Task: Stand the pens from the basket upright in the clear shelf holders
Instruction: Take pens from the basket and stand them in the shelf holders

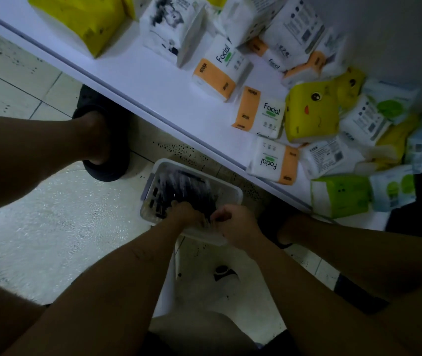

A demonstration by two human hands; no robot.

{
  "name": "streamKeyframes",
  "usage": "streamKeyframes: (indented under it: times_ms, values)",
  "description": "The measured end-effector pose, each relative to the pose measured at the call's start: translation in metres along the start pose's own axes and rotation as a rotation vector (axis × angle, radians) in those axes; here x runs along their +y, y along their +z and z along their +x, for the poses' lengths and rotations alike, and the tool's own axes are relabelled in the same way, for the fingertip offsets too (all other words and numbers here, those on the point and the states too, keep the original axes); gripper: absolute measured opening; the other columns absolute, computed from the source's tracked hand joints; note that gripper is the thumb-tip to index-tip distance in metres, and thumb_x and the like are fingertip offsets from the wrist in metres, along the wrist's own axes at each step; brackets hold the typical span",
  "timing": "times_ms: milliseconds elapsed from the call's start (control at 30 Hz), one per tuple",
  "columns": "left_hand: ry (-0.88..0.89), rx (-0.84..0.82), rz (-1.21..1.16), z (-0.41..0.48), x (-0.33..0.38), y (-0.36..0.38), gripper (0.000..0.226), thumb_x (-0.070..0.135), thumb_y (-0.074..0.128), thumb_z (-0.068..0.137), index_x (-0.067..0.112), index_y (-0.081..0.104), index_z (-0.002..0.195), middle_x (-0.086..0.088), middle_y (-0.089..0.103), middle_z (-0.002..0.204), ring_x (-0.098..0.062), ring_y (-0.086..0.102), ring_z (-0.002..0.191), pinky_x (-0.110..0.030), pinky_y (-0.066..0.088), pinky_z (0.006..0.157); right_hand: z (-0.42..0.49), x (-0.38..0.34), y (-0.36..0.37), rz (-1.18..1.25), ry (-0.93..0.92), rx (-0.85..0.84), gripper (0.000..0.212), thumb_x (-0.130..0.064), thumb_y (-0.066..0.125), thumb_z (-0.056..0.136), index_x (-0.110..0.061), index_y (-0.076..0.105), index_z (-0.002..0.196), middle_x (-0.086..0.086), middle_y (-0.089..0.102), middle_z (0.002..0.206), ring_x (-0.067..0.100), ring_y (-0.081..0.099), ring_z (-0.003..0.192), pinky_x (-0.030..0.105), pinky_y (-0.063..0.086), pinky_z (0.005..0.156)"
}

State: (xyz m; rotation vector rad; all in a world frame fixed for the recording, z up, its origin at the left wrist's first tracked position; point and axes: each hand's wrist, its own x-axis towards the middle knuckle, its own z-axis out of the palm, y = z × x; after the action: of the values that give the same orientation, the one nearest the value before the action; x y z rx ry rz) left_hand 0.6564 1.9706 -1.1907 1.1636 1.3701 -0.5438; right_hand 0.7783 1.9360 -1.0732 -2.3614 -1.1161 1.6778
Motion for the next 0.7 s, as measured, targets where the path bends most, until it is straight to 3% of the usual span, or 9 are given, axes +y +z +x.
streamKeyframes:
  times_ms: [67,167,267,333,467,600,700]
  values:
    - [0.032,0.064,0.008,0.0,-0.006,-0.004,0.049,0.033,0.06,0.091,0.004,0.053,0.13,-0.019,0.045,0.137,-0.035,0.042,0.124,-0.043,0.037,0.107,0.0,0.001,-0.001,0.029,0.001,0.005,0.007,-0.006,0.062,0.087,-0.008,0.067,0.092,0.001,0.06,0.077,0.019,0.055,0.074,0.033,0.049,0.071]
    - [0.121,0.203,0.022,-0.008,-0.012,-0.009,0.027,0.021,0.055,0.094,0.0,0.067,0.106,-0.017,0.066,0.109,-0.028,0.061,0.102,-0.032,0.05,0.085,0.001,-0.002,0.001,0.001,-0.008,0.0,0.012,-0.002,0.06,0.089,-0.008,0.067,0.097,0.0,0.061,0.082,0.021,0.057,0.08,0.032,0.049,0.075]
    - [0.113,0.307,0.019,-0.017,-0.014,-0.016,0.021,0.015,0.058,0.091,-0.001,0.07,0.085,-0.015,0.068,0.087,-0.028,0.064,0.087,-0.036,0.052,0.077,0.001,-0.004,0.003,-0.053,-0.03,0.012,0.016,-0.002,0.058,0.089,-0.012,0.068,0.098,0.003,0.063,0.091,0.024,0.06,0.088,0.032,0.05,0.075]
    - [0.127,0.315,0.019,-0.023,-0.014,-0.02,0.02,0.011,0.06,0.088,0.003,0.065,0.07,-0.013,0.063,0.073,-0.027,0.061,0.077,-0.039,0.052,0.075,0.0,-0.004,0.004,-0.058,-0.047,0.022,0.016,-0.004,0.058,0.089,-0.018,0.066,0.093,-0.002,0.061,0.086,0.02,0.06,0.084,0.028,0.048,0.07]
    - [0.154,0.34,-0.027,-0.034,-0.009,-0.026,0.011,0.011,0.065,0.084,0.003,0.07,0.089,-0.012,0.069,0.089,-0.026,0.065,0.086,-0.035,0.053,0.076,-0.005,-0.004,0.0,-0.077,-0.093,0.043,0.017,-0.006,0.058,0.088,-0.021,0.066,0.093,-0.011,0.058,0.083,0.008,0.054,0.077,0.017,0.04,0.058]
    - [0.232,0.326,-0.172,-0.06,0.002,-0.036,0.01,0.008,0.068,0.08,0.01,0.059,0.084,-0.009,0.064,0.082,-0.026,0.065,0.081,-0.041,0.058,0.076,-0.01,-0.005,-0.002,-0.047,-0.128,0.102,0.02,0.002,0.059,0.085,-0.011,0.064,0.099,0.006,0.064,0.098,0.017,0.058,0.086,0.01,0.038,0.056]
    - [0.298,0.34,-0.221,-0.088,0.014,-0.049,0.026,0.007,0.073,0.077,0.015,0.05,0.083,-0.004,0.059,0.078,-0.015,0.06,0.073,-0.033,0.055,0.063,-0.017,-0.013,-0.004,-0.04,-0.145,0.145,0.018,-0.004,0.062,0.085,-0.013,0.057,0.1,0.005,0.063,0.096,0.022,0.058,0.088,0.023,0.044,0.064]
